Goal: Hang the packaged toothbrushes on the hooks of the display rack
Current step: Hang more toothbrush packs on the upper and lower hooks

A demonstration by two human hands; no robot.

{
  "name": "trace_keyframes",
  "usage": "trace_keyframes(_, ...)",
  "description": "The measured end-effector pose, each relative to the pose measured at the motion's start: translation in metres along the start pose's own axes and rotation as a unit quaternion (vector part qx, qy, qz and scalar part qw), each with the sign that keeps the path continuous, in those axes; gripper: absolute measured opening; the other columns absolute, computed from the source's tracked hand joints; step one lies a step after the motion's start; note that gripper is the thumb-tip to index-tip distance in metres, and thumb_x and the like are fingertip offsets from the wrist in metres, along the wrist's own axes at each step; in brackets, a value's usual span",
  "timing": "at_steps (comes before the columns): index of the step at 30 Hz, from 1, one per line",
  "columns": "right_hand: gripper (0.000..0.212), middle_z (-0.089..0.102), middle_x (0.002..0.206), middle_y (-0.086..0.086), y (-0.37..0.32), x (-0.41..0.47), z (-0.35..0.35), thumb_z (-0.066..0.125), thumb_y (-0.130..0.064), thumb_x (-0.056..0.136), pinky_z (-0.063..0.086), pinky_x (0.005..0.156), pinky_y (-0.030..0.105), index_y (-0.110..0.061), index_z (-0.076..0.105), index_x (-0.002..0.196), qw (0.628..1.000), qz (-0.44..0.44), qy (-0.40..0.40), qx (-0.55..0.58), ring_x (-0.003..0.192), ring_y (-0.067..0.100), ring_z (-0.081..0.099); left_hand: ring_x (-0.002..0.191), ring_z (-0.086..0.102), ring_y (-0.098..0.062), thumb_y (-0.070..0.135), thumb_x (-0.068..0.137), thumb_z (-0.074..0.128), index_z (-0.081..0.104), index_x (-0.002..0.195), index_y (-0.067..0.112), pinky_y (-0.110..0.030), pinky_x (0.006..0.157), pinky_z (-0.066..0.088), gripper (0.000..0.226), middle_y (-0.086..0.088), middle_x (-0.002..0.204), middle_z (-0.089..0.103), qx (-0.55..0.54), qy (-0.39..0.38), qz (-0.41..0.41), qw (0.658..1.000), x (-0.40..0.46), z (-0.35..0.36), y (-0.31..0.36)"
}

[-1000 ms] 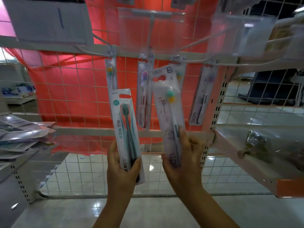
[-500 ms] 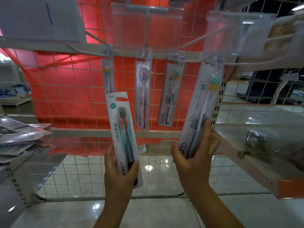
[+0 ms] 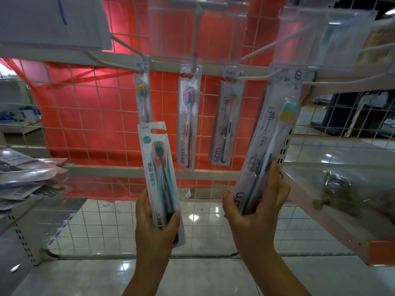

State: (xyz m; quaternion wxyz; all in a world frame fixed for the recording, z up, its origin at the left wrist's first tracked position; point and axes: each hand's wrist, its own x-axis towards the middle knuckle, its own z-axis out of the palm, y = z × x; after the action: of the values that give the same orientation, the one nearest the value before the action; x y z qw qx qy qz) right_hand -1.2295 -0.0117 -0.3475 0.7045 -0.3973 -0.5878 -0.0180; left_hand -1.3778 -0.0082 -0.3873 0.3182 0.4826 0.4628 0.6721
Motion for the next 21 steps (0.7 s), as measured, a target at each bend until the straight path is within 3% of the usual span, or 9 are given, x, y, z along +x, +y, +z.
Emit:
trace_keyframes(5, 0.086, 0.019, 0.109, -0.021, 0.0, -0.002, -0.001, 0.061, -0.034, 0.072, 0.041, 0.075, -0.003, -0.028, 0.013, 0.143, 0.999, -0.011, -0.012, -0.039, 0.113, -0.018, 0.031, 0.089, 0.058, -0.002, 0.0, 0.076, 0.07, 0.032, 0.126, 0.037, -0.011, 0.061, 0.047, 0.073, 0.021, 0.102, 0.053, 0.004, -0.001, -0.007, 1.0, 0.002, 0.002, -0.001)
trace_keyframes(9, 0.092, 0.018, 0.119, -0.032, 0.004, 0.005, 0.007, 0.067, -0.03, 0.073, 0.037, 0.075, -0.006, -0.03, 0.011, 0.145, 0.998, 0.002, -0.043, -0.04, 0.111, -0.019, 0.03, 0.088, 0.059, 0.0, 0.0, 0.077, 0.07, 0.033, 0.128, 0.036, -0.011, 0.058, 0.048, 0.073, 0.02, 0.1, 0.054, 0.011, -0.002, -0.005, 1.0, 0.003, 0.001, 0.0)
trace_keyframes(13, 0.095, 0.021, 0.114, 0.0, 0.017, 0.03, 0.014, 0.074, -0.01, 0.076, 0.029, 0.07, -0.011, -0.028, 0.01, 0.145, 0.985, 0.012, -0.085, -0.151, 0.097, -0.03, 0.025, 0.089, 0.059, -0.002, -0.001, 0.077, 0.07, 0.034, 0.132, 0.031, -0.014, 0.063, 0.048, 0.073, 0.02, 0.102, 0.054, 0.021, -0.004, -0.006, 1.0, 0.004, -0.002, -0.002)
trace_keyframes(17, 0.095, 0.025, 0.112, 0.006, 0.029, 0.065, 0.025, 0.069, -0.008, 0.082, 0.034, 0.063, -0.003, -0.027, 0.0, 0.144, 0.963, 0.081, -0.153, -0.206, 0.071, -0.007, 0.035, 0.088, 0.058, 0.0, -0.001, 0.077, 0.069, 0.031, 0.123, 0.039, -0.012, 0.065, 0.046, 0.072, 0.02, 0.101, 0.052, 0.02, -0.008, -0.013, 1.0, 0.006, -0.001, 0.0)
trace_keyframes(21, 0.096, 0.023, 0.11, 0.004, 0.037, 0.082, 0.033, 0.067, -0.014, 0.085, 0.043, 0.073, 0.019, -0.029, -0.003, 0.148, 0.944, 0.133, -0.19, -0.236, 0.071, 0.009, 0.038, 0.086, 0.056, 0.003, -0.001, 0.077, 0.07, 0.03, 0.122, 0.038, -0.011, 0.065, 0.046, 0.072, 0.023, 0.099, 0.05, 0.025, -0.01, -0.016, 0.999, 0.006, -0.002, 0.002)
